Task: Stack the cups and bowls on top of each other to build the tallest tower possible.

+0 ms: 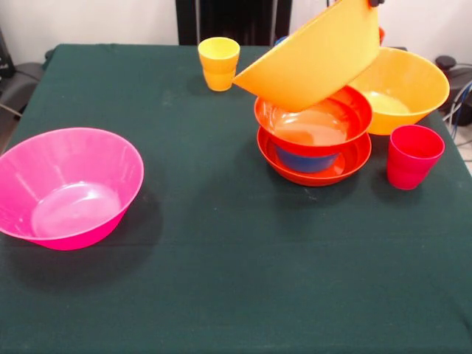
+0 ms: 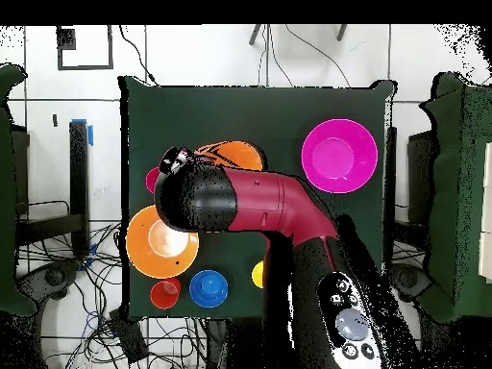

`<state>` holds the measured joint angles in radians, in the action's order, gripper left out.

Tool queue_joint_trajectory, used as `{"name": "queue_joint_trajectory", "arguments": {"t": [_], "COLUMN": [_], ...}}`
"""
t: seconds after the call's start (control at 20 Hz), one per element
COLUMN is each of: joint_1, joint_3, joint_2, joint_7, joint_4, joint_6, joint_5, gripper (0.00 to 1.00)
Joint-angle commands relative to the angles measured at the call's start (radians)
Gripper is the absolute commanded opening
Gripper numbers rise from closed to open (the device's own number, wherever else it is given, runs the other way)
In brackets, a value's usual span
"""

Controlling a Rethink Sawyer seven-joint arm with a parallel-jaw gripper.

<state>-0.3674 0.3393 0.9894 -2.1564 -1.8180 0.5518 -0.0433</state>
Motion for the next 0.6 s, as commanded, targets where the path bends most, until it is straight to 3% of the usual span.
{"name": "queue_joint_trajectory", "arguments": {"t": [0.05, 0.6], "joint_1": [0.024, 0.048], "joint_3": [-0.037, -0.07], "joint_2": [-0.019, -0.017], "joint_7": [-0.169, -0.156], "joint_4": [0.032, 0.042], "joint_6": [-0.044, -0.033], "joint_5": [-0.043, -0.056], "gripper": [0.0, 0.0]}}
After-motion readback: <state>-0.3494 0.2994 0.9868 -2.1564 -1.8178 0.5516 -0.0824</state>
